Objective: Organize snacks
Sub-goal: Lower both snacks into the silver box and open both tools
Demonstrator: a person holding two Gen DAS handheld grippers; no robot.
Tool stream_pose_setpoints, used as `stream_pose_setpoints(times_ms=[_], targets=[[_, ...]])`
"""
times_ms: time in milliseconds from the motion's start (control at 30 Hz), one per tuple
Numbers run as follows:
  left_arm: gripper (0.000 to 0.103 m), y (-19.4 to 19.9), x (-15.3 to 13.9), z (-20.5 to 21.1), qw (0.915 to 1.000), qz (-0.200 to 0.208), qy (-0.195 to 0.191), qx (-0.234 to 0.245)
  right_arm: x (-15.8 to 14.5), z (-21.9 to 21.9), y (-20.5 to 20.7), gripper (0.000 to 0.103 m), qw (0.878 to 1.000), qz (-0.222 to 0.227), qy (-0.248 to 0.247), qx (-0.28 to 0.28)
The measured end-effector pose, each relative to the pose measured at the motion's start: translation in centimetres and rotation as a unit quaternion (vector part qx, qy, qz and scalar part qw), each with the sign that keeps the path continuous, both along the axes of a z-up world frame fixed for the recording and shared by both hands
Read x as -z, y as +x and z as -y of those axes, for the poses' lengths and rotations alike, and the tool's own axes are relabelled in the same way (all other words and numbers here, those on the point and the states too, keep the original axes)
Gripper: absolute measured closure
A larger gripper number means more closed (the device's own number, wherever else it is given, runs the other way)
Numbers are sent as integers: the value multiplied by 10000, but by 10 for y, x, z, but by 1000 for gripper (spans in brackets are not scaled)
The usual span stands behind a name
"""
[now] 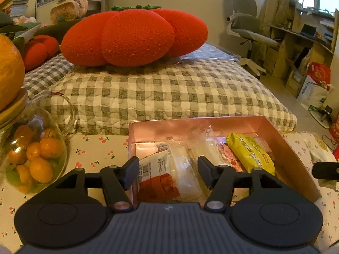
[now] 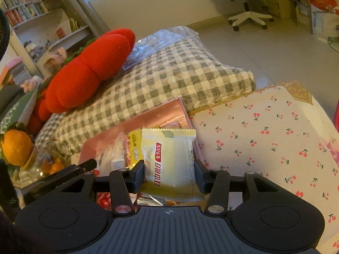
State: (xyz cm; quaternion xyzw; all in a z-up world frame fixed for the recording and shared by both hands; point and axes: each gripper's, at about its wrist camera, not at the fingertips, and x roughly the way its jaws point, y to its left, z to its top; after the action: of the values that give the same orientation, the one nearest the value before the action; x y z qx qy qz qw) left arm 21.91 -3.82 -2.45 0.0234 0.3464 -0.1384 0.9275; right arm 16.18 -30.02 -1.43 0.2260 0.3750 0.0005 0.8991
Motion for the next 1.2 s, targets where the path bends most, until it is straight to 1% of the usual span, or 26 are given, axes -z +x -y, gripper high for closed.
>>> stream_pose_setpoints(times_ms=[167, 267, 300, 433, 700, 767, 1000, 1100, 1167, 1200], targets=[[43, 0, 2, 2, 9999, -3, 60, 101, 7, -2, 5, 56, 9999, -89, -128, -22], [41, 1, 2, 4, 9999, -3, 89, 134, 9, -3, 6, 52, 9999, -118, -110, -29], [40, 1, 3, 4, 9998, -12, 100, 142, 10, -2, 7, 50, 9999, -146, -82, -33], [39, 1, 4, 3, 9998, -43, 131, 154, 9, -2, 6, 36, 9999, -137, -56, -6], [37, 0, 4, 2, 9998, -48, 139, 166, 9, -2, 6, 36, 9998, -160, -76, 8], [35, -1, 4, 3, 9997, -42, 155, 180, 9, -2, 6, 36, 9998, -156, -90, 3], [28, -10, -1, 3, 9996, -46, 184, 232, 4, 0, 0, 22, 9999, -126, -85, 62], [23, -17, -5, 2, 9995, -25, 198, 232, 1, 3, -6, 19, 9998, -155, -50, 130], [17, -22, -9, -1, 9996, -25, 180, 192, -1, 7, -10, 18, 9996, -176, -37, 199], [16, -25, -11, -2, 9997, -29, 164, 168, -2, 9, -12, 17, 9995, -192, -23, 243]])
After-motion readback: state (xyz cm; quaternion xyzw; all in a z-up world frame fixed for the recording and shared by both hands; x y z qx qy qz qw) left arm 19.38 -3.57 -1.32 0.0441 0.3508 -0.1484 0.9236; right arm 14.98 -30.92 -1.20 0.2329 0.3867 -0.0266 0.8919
